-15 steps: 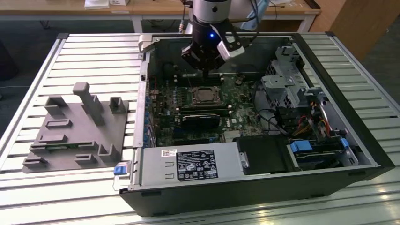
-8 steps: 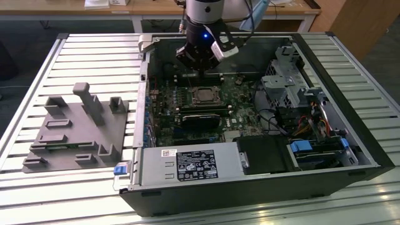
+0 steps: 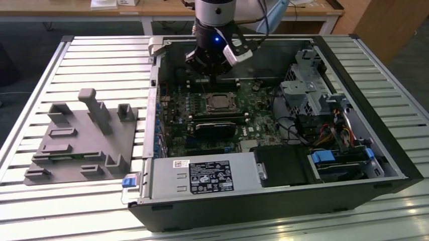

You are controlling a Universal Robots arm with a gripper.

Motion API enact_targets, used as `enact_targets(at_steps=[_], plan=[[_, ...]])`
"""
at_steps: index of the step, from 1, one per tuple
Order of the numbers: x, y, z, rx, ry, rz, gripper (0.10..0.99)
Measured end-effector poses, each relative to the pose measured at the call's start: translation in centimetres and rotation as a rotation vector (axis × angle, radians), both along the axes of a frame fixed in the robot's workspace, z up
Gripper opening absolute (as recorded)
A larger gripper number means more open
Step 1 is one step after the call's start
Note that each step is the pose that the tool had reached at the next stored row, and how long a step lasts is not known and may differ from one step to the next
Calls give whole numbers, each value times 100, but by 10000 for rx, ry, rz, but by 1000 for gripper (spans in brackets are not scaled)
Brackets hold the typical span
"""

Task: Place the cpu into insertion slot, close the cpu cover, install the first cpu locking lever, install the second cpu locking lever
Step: 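Install the first cpu locking lever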

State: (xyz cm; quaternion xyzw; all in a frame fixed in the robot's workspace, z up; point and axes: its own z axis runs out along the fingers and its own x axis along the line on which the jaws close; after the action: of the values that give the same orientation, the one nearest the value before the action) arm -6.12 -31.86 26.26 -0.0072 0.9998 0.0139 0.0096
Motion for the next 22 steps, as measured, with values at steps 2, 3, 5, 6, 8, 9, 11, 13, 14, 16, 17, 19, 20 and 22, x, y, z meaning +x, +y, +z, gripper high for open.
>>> enact_targets(at_steps=[2,3,5,6,8,9,11,13,14,16,17,19,20,22], plan=[[-49,-1,-3,4,-22,5,106],[-71,-1,-5,4,-27,10,106],[-112,-1,-9,3,-31,22,106],[-121,-2,-11,5,-33,29,106],[-142,-2,-12,3,-32,47,106],[-156,-2,-14,3,-32,55,106],[-188,-2,-15,3,-32,68,106],[-220,-2,-18,3,-32,82,106],[-242,-2,-19,3,-32,88,106],[-282,-2,-22,3,-32,103,106],[-304,-2,-24,3,-31,111,106],[-346,-2,-28,4,-32,126,106],[-366,-1,-30,3,-32,132,106],[-390,11,-34,4,-32,150,106]])
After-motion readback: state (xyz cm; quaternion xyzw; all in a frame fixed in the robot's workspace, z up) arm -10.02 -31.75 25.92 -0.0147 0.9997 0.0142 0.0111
